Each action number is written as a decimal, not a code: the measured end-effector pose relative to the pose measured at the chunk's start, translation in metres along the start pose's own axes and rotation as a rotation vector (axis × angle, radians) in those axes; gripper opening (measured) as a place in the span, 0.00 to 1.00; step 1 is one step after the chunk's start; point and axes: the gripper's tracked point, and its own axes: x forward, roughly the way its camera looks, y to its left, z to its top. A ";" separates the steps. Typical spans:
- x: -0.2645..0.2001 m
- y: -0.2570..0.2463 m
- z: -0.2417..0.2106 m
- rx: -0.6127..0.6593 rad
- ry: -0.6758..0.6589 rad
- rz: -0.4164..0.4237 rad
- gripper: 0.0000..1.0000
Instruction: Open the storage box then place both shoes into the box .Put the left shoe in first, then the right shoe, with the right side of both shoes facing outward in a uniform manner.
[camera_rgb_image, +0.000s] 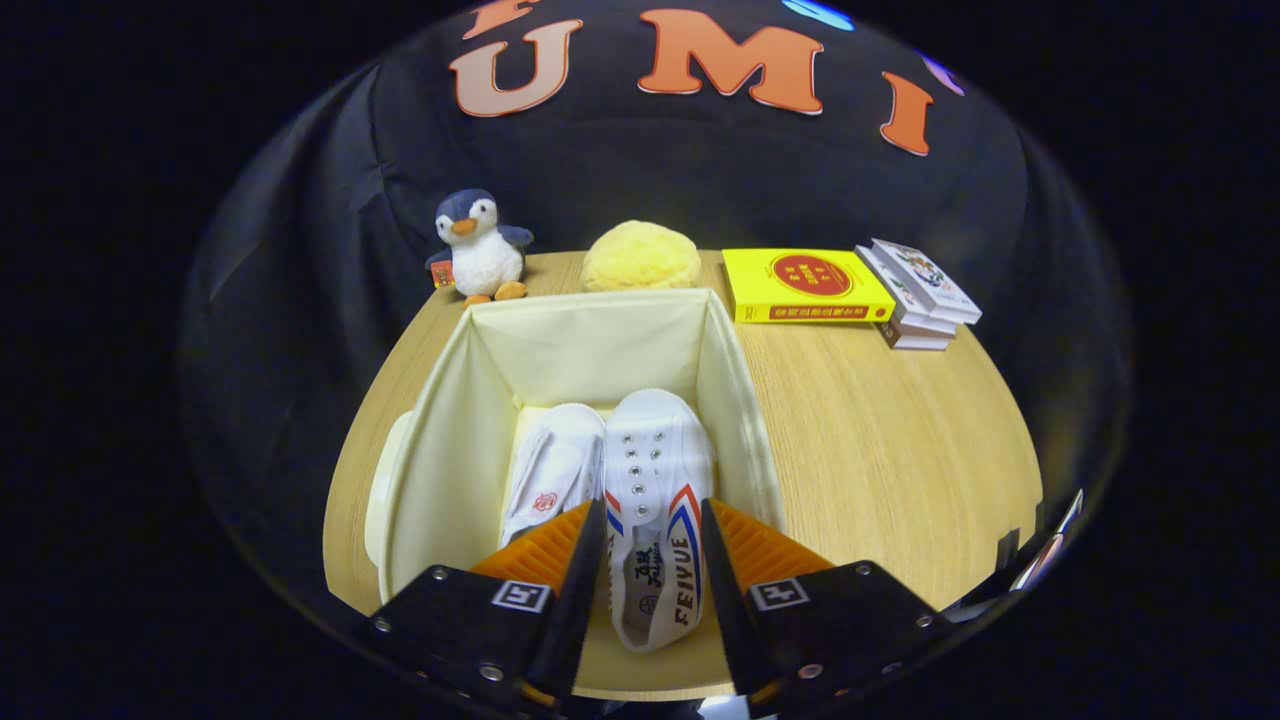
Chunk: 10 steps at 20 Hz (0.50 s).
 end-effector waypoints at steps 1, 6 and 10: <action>-0.008 0.003 0.009 0.014 -0.022 0.019 0.72; -0.042 -0.037 0.056 0.087 -0.143 0.014 0.98; -0.065 -0.081 0.084 0.118 -0.221 0.002 0.98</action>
